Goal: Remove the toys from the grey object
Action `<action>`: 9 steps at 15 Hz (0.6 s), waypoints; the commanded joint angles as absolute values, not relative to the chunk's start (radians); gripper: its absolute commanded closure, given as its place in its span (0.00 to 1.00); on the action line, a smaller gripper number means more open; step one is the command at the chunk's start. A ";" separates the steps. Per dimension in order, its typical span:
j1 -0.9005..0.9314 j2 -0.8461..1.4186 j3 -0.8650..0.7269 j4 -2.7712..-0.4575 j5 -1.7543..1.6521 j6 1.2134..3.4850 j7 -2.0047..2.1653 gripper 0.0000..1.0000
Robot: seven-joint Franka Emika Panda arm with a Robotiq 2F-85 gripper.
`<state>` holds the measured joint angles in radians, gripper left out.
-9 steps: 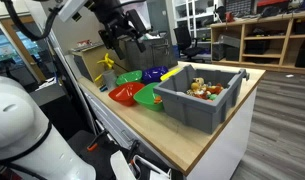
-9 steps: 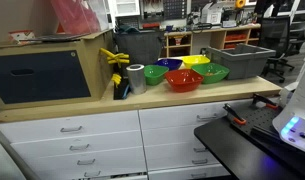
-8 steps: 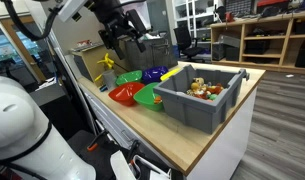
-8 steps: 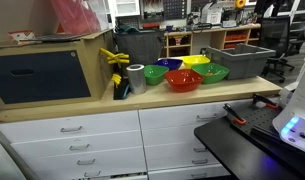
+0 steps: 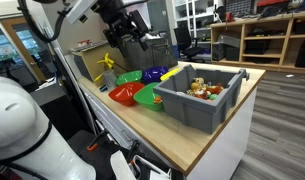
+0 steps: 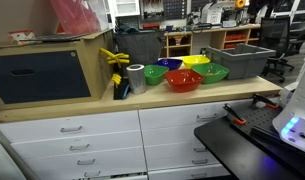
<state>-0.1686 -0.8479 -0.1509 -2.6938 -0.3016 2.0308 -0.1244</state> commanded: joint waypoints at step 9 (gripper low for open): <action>-0.161 -0.290 -0.068 -2.379 -0.273 2.245 0.103 0.00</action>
<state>-0.1530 -0.4358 -0.0826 -2.5011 -0.2890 2.2474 0.0542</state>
